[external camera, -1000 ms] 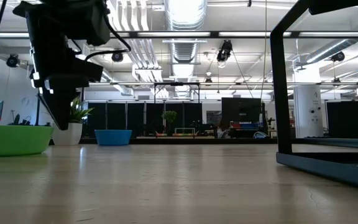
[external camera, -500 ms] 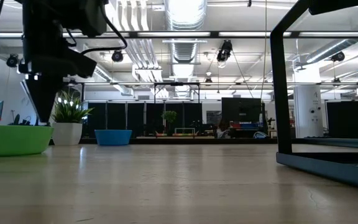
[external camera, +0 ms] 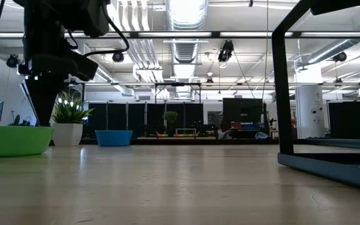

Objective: Pick & Place Mini bowls
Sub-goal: Stack the green bowl on the green bowl on the shelf

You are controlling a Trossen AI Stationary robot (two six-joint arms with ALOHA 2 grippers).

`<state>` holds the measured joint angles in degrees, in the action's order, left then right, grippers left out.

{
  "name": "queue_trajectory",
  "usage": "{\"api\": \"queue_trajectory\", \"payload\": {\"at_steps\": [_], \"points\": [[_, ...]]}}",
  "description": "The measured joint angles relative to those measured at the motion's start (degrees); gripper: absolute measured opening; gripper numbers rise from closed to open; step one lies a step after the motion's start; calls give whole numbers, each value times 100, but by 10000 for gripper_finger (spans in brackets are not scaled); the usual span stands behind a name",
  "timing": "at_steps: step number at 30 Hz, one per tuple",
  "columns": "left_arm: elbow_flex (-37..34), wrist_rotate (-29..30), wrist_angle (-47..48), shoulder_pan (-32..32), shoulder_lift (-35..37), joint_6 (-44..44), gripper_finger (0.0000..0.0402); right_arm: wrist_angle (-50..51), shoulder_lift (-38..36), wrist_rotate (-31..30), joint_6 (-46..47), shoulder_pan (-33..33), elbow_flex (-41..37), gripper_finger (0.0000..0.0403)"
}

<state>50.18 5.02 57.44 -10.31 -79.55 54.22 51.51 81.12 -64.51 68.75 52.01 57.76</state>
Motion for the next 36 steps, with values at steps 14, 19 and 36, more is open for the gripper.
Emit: {"api": "queue_trajectory", "payload": {"at_steps": [14,19,36], "points": [[-106,-79,-76,-9,-7,21,69,2,-2,-2,-85,0,0,8],[72,-104,221,-28,-7,6,69,1,-4,-2,-87,0,0,8],[-177,-64,-147,-46,-200,8,69,-3,-4,-2,-109,-1,0,8]]}}
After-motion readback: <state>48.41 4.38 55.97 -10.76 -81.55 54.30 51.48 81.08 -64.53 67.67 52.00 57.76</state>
